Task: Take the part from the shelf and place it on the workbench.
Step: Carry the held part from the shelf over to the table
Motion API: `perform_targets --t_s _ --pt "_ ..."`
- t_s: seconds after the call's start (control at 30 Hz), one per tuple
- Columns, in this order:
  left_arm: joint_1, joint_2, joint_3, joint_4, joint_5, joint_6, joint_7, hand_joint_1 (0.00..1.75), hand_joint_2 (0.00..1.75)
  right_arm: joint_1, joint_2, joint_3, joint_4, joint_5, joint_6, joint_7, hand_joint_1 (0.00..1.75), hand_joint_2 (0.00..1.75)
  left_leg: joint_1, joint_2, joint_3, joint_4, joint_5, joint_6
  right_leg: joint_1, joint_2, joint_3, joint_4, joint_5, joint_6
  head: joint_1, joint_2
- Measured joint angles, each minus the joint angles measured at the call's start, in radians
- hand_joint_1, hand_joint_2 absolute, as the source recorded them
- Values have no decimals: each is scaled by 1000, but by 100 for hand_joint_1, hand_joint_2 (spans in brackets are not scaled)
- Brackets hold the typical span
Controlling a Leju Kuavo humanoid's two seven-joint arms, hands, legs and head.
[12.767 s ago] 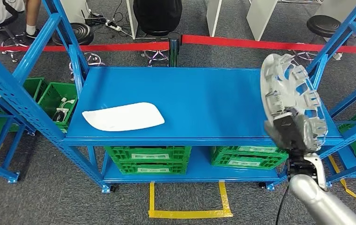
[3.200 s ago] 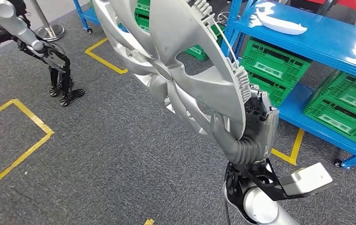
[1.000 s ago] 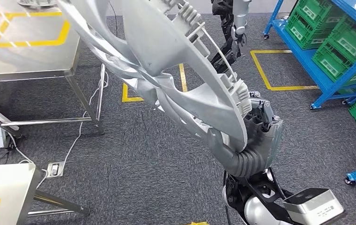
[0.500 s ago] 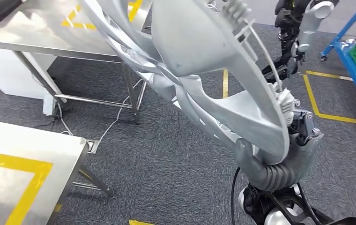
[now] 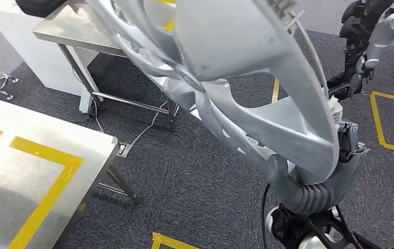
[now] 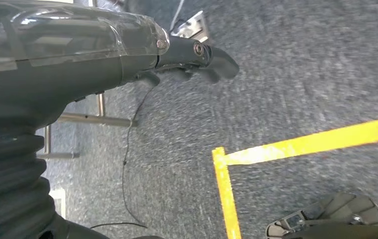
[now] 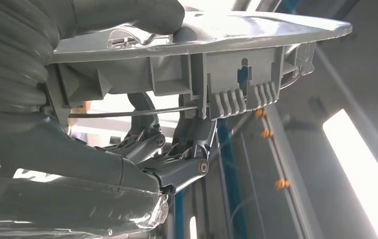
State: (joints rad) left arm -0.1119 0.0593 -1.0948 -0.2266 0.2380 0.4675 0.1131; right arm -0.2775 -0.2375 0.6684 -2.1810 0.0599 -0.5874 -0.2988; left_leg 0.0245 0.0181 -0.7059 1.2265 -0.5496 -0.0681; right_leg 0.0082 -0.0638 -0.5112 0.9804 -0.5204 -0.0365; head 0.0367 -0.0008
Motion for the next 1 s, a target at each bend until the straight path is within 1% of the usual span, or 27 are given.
perform_targets --t_s 0.03,0.07,0.1,0.13,0.2,0.23,0.27,0.33,0.37,0.4,0.43,0.47,0.5,0.53,0.6,0.63,0.67,0.7,0.73,0.77,0.8,0.83,0.87,0.9,0.93,0.97,1.0 --pt "0 1 0 0 -1 0 0 0 175 0 -1 0 -1 0 1 0 175 175 -1 28 39 -63 20 -7 -3 -11 -2 9 -5 9 -5 0" --pt "-1 2 0 0 -2 -1 0 0 175 -1 -2 0 -3 0 2 0 175 175 -2 56 71 -118 36 -6 -4 -21 -5 21 -13 18 -11 0" --pt "-2 2 0 0 -3 -2 -1 0 175 -2 -3 0 -5 0 2 1 175 175 -5 76 90 -153 42 2 -3 -30 -7 30 -19 26 -16 0" --pt "-3 2 0 0 -4 -3 -1 0 175 -3 -3 0 -7 0 3 2 175 175 -9 87 94 -165 38 14 -1 -37 -9 36 -22 31 -17 0" --pt "-2 3 0 0 -6 -8 -1 0 175 -5 -4 0 -10 1 5 4 175 175 -13 66 89 -165 41 42 -1 -49 -8 38 -25 37 -13 0" --pt "-3 2 0 0 -7 -10 -1 0 175 -6 -5 0 -12 0 7 5 175 175 -13 54 87 -165 44 49 -4 -39 -9 43 -32 41 -11 0" --pt "-5 2 0 0 -8 -11 -1 0 175 -6 -6 0 -14 -2 10 7 175 175 -12 40 85 -166 47 56 -7 -18 -15 62 -50 46 -9 0" --pt "-12 -1 0 0 -10 -12 -2 0 175 -7 -8 0 -17 -11 17 10 175 175 -11 11 80 -167 53 67 -10 37 -52 157 -114 52 -1 0" --pt "-15 -2 0 0 -11 -13 -3 0 175 -6 -9 0 -17 -18 21 10 175 175 -12 -4 77 -167 56 72 -11 51 -80 225 -148 52 4 0" --pt "-17 -4 0 0 -12 -13 -3 0 175 -6 -11 0 -17 -26 24 10 175 175 -14 -20 75 -167 59 76 -10 56 -104 284 -171 50 7 0" --pt "-17 -5 0 0 -13 -14 -4 0 175 -7 -12 1 -17 -37 28 9 175 175 -16 -37 73 -167 62 78 -10 58 -118 317 -175 46 10 0" --pt "-17 -5 0 0 -15 -15 -3 0 175 -8 -13 0 -16 -52 33 7 175 175 -18 -54 72 -167 64 80 -9 61 -116 313 -159 40 11 0" --pt "-17 -5 0 0 -17 -16 -1 0 175 -11 -14 0 -16 -69 38 4 175 175 -19 -71 71 -167 67 80 -7 66 -98 273 -126 32 13 0" --pt "-17 -5 0 1 -19 -17 1 0 175 -15 -14 -1 -16 -87 44 0 175 175 -20 -87 70 -167 70 79 -5 82 -70 206 -85 24 14 0" --pt "-18 -5 0 1 -23 -20 4 0 175 -24 -15 -4 -16 -115 52 -8 175 175 -19 -115 65 -166 78 73 -2 124 -21 90 -34 10 12 0" --pt "-19 -6 0 1 -24 -23 5 0 175 -28 -15 -7 -16 -125 56 -11 175 175 -16 -126 60 -166 82 67 0 139 -10 60 -27 6 12 0" --pt "-19 -6 0 1 -26 -26 6 0 175 -31 -15 -10 -16 -133 59 -13 175 175 -13 -138 54 -167 88 60 2 141 -8 50 -29 5 13 0" --pt "-18 -5 0 1 -28 -28 8 0 175 -33 -15 -14 -15 -139 61 -15 175 175 -11 -149 49 -171 95 52 2 131 -6 41 -26 5 15 0" --pt "-16 -4 0 1 -28 -30 9 0 175 -36 -15 -16 -13 -144 63 -15 175 175 -12 -139 44 -171 97 47 1 118 -5 31 -20 6 17 0" --pt "-16 -2 0 2 -29 -31 11 0 175 -38 -15 -18 -12 -147 64 -16 175 175 -16 -111 37 -163 88 42 -1 106 -4 19 -11 6 13 0" --pt "-16 -1 0 2 -29 -31 11 0 175 -38 -14 -19 -10 -150 65 -17 175 175 -19 -76 24 -140 67 39 -3 93 -3 8 -2 5 8 0" --pt "-18 0 0 3 -30 -31 12 0 175 -38 -13 -19 -8 -152 66 -18 175 175 -19 -38 6 -96 35 38 -4 79 -4 2 4 4 2 0" --pt "-19 0 0 3 -31 -31 12 0 175 -37 -12 -19 -7 -153 66 -19 175 175 -17 -18 -17 -39 -1 33 -4 66 -6 0 7 2 -5 0" --pt "-21 0 0 3 -31 -31 12 0 175 -36 -12 -20 -5 -155 66 -19 175 175 -12 -15 -37 17 -28 28 -5 51 -9 0 8 3 -10 0" --pt "-21 0 0 4 -30 -31 12 0 175 -34 -12 -20 -2 -155 66 -19 175 175 -9 -15 -47 54 -41 23 -6 36 -11 2 8 4 -15 0" --pt "-20 0 0 4 -30 -31 12 0 175 -34 -12 -20 1 -156 67 -19 175 175 -6 -13 -41 59 -37 19 -7 22 -13 4 8 5 -19 0" --pt "-20 0 0 4 -29 -31 12 0 175 -33 -12 -20 3 -156 67 -19 175 175 -4 -7 -16 28 -16 14 -8 9 -14 7 6 8 -23 0"
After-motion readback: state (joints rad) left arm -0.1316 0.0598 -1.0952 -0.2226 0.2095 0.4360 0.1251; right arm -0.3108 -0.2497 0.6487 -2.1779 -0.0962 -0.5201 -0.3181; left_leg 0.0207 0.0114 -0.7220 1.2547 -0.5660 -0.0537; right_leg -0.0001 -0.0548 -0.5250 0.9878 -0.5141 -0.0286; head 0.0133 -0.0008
